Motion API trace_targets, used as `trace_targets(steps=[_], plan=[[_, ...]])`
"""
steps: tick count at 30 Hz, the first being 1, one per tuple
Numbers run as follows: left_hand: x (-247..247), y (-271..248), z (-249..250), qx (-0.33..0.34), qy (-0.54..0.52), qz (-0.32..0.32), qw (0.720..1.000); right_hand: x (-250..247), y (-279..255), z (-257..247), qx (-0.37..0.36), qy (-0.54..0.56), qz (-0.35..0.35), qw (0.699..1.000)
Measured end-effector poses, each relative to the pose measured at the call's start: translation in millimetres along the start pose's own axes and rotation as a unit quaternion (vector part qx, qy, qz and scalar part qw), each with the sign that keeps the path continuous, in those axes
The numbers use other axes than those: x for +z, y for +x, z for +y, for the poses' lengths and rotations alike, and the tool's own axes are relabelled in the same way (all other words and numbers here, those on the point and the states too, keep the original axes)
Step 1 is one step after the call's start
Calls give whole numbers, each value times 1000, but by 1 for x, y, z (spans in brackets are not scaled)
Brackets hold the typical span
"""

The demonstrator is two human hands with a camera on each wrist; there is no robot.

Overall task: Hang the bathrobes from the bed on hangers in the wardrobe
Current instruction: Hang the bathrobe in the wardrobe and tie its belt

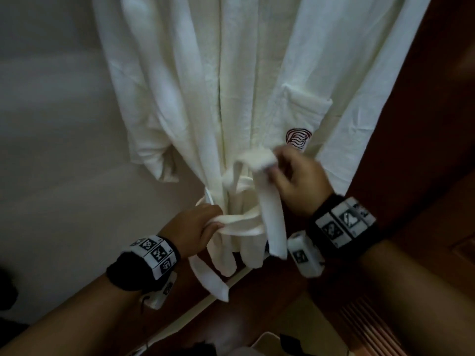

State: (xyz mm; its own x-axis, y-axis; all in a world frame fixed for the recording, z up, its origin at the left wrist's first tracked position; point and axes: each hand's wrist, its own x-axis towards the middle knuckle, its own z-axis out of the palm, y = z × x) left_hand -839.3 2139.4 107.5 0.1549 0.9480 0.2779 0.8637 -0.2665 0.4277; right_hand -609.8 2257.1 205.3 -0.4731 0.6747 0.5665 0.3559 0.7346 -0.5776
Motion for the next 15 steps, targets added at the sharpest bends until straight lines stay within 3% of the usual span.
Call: trace_targets(steps=[3, 5, 7, 8, 9, 10, 11, 12, 13, 15], plan=[[-5, -3, 9, 15, -12, 6, 1000, -4, 37, -12, -120, -22, 74, 990], [-10, -4, 18, 29, -24, 19, 999, 15, 45, -5, -141, -56, 8, 988], [-15, -6, 24, 39, -32, 32, 998, 42, 35, 5, -80, -124, -196, 969], [-17, -8, 25, 41, -30, 32, 998, 55, 26, 8, -34, -196, -337, 920], [-19, -10, 25, 41, -21, 27, 999, 66, 17, 9, -13, -256, -461, 849], [-20, -13, 24, 40, -10, 18, 999, 75, 8, 11, -21, -282, -538, 794], [-20, -15, 23, 38, -3, 9, 999, 77, 3, 10, -38, -275, -570, 774], [-20, -19, 20, 33, -4, 5, 999, 77, 2, 7, -44, -229, -565, 792], [-20, -22, 18, 25, -12, 3, 1000, 74, 3, 5, -31, -147, -535, 831], [-21, -26, 12, 7, -28, 6, 1000, 61, 9, -2, 56, 74, -429, 898]])
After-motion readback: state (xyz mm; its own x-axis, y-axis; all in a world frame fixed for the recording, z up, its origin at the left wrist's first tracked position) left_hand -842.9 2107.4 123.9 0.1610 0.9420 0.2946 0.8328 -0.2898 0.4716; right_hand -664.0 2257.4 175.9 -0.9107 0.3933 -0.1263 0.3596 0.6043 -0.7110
